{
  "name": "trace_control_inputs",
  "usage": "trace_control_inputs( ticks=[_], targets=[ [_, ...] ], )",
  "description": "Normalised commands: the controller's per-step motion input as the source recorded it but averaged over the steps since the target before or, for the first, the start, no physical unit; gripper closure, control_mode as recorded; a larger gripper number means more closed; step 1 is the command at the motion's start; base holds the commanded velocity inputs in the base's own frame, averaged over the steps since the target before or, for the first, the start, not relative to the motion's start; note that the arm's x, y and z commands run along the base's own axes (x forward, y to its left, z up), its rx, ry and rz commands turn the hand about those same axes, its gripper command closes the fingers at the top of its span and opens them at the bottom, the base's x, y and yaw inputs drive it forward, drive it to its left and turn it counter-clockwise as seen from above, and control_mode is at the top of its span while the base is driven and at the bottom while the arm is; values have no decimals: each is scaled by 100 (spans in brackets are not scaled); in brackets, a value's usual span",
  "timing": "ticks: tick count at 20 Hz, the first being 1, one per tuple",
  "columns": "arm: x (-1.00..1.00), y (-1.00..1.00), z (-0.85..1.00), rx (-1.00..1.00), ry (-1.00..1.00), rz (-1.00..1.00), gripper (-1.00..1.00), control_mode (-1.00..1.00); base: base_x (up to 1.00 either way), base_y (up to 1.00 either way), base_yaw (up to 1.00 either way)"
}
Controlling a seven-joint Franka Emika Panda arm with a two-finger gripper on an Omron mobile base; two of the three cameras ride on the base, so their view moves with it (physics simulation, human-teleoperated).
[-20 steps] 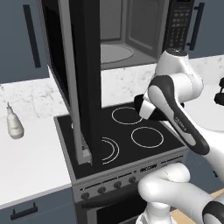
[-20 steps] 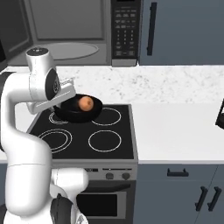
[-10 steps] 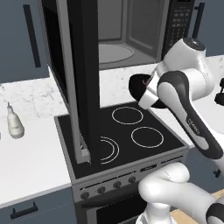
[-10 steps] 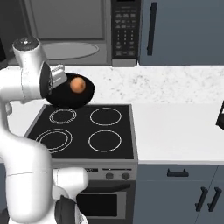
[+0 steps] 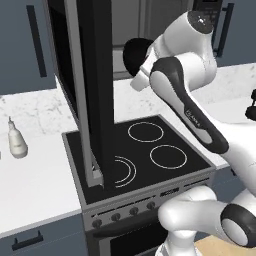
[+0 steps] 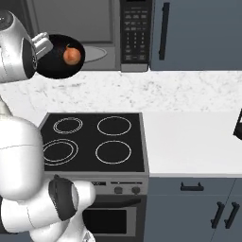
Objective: Pick the onion from the sink and place it in the bowl. Then pick the bowl and place it in the microwave. Then close the microwave door and press the start button.
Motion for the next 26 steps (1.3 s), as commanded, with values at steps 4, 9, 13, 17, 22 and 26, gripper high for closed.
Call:
trace_control_inputs(
  ticks=[4, 9, 13, 17, 22, 26],
  targets=[
    [100, 31, 54, 0, -7, 0, 100, -100, 0, 0, 0],
    [100, 12, 4, 0, 0, 3, 100, -100, 0, 0, 0],
    [100, 1, -24, 0, 3, 11, 100, -100, 0, 0, 0],
    [100, 12, -66, -5, 1, 16, 100, -100, 0, 0, 0],
    [90, 0, -42, -5, -3, 15, 100, -100, 0, 0, 0],
    [65, -5, -19, -1, -8, 14, 100, -100, 0, 0, 0]
  ],
)
